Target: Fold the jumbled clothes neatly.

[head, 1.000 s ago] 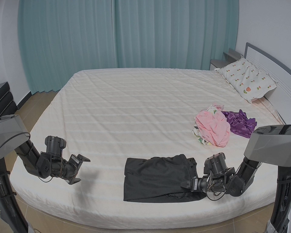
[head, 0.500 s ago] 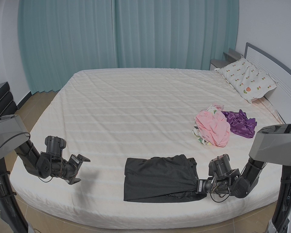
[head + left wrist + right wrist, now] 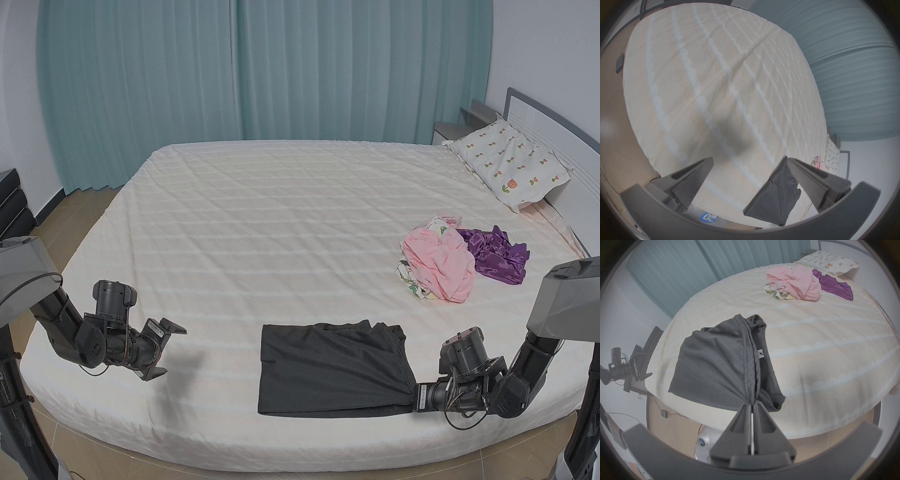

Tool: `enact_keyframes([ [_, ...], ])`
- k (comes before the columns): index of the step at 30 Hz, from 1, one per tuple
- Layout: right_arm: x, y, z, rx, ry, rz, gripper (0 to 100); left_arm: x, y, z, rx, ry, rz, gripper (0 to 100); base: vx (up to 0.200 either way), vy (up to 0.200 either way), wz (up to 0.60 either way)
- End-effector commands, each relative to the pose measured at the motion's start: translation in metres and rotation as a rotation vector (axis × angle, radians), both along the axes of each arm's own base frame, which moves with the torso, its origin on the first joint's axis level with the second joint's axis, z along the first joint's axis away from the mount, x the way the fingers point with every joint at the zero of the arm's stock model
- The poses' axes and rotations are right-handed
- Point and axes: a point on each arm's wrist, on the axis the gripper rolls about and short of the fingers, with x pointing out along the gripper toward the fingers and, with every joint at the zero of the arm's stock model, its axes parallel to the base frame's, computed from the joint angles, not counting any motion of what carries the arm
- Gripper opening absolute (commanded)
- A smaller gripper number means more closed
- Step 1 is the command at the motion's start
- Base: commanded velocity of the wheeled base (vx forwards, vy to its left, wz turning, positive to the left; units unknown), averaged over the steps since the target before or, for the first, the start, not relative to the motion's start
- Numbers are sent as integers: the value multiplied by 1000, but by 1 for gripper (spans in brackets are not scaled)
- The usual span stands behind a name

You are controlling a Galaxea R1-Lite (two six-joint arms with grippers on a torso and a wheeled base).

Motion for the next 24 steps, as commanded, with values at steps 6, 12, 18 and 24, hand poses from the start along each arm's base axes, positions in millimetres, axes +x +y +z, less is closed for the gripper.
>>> enact_keyframes([
  [6,15,3,10,46,-61,-15,100,0,0,0,0,1,0,100,0,0,0],
  [12,71,8,20,141,-168,-103,100,0,0,0,0,1,0,100,0,0,0],
  [18,128,22,6,168,-190,-142,100,0,0,0,0,-1,0,100,0,0,0],
  [24,153,35,-10,193,-180,-152,100,0,0,0,0,-1,0,100,0,0,0],
])
